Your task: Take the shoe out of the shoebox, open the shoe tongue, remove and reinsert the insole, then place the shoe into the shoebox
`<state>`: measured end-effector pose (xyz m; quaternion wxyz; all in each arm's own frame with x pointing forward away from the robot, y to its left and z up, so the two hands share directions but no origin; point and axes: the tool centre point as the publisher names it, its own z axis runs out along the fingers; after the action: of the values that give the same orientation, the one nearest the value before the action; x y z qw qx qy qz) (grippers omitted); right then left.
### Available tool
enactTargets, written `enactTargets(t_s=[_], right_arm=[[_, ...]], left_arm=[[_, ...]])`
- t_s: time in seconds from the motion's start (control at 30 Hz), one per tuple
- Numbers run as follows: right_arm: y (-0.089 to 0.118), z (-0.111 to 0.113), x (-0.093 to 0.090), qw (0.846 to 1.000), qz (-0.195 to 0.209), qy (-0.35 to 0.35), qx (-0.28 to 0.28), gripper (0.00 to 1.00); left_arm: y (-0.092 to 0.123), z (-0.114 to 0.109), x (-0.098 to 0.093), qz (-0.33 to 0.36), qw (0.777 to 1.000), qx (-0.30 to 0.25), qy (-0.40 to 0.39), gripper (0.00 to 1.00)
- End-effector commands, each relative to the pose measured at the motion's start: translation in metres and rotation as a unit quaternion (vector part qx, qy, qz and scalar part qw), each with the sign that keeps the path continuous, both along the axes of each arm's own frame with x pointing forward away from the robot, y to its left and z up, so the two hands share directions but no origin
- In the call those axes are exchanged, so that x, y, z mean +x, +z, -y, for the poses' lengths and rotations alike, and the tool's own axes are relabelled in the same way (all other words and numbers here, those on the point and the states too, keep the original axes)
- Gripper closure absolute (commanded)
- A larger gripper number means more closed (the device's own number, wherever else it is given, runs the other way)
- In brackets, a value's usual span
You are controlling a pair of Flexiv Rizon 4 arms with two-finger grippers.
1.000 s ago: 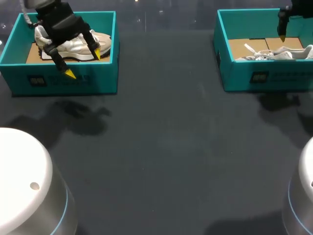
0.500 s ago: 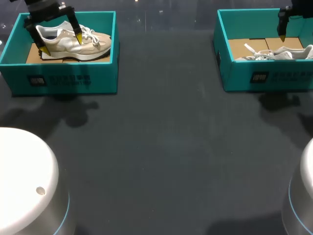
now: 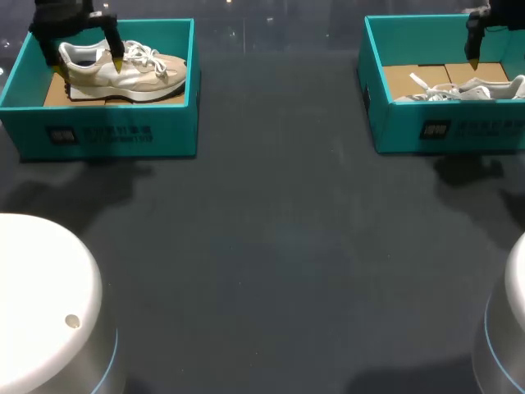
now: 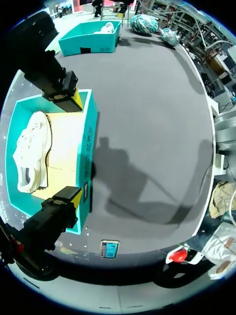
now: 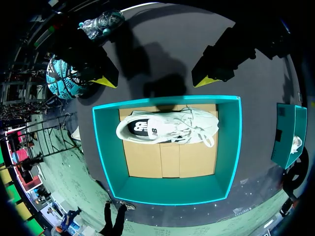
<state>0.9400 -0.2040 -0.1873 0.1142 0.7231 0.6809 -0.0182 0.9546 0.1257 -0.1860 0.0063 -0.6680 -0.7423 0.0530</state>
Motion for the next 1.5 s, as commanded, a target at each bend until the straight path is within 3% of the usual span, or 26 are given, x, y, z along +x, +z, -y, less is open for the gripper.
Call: enactTargets(t_s=[0.03, 0.07, 0.4, 0.47, 0.77, 0.93, 1.17, 1.23, 1.5], right_arm=[[0.000, 0.000, -0.001, 1.000, 0.001, 0.000, 0.000, 0.00], [0.000, 0.000, -0.001, 1.000, 0.001, 0.000, 0.000, 0.00], [0.000, 0.000, -0.001, 1.000, 0.001, 0.000, 0.000, 0.00], [0.000, 0.000, -0.001, 1.000, 0.001, 0.000, 0.000, 0.00], [0.000, 0.000, -0.001, 1.000, 0.001, 0.000, 0.000, 0.00], [0.000, 0.000, -0.001, 1.000, 0.001, 0.000, 0.000, 0.00], [0.000, 0.000, -0.001, 1.000, 0.001, 0.000, 0.000, 0.00], [0.000, 0.000, -0.001, 1.000, 0.001, 0.000, 0.000, 0.00], [0.000, 0.000, -0.001, 1.000, 0.001, 0.000, 0.000, 0.00]], left_arm=[[0.006, -0.022, 0.042, -0.005, 0.998, -0.002, -0.065, 0.00], [0.007, -0.028, 0.053, -0.017, 0.995, -0.009, -0.101, 0.00], [0.007, -0.028, 0.053, -0.017, 0.995, -0.009, -0.101, 0.00], [-0.001, -0.034, 0.060, -0.032, 0.990, -0.013, -0.136, 0.00], [-0.028, -0.088, 0.145, 0.008, 0.982, 0.017, -0.189, 0.00], [-0.025, -0.111, 0.198, 0.020, 0.970, 0.048, -0.236, 0.00], [-0.025, -0.111, 0.198, 0.020, 0.970, 0.048, -0.236, 0.00], [-0.034, -0.110, 0.197, 0.024, 0.968, 0.047, -0.245, 0.00], [-0.064, -0.117, 0.223, -0.014, 0.979, 0.061, -0.195, 0.00]])
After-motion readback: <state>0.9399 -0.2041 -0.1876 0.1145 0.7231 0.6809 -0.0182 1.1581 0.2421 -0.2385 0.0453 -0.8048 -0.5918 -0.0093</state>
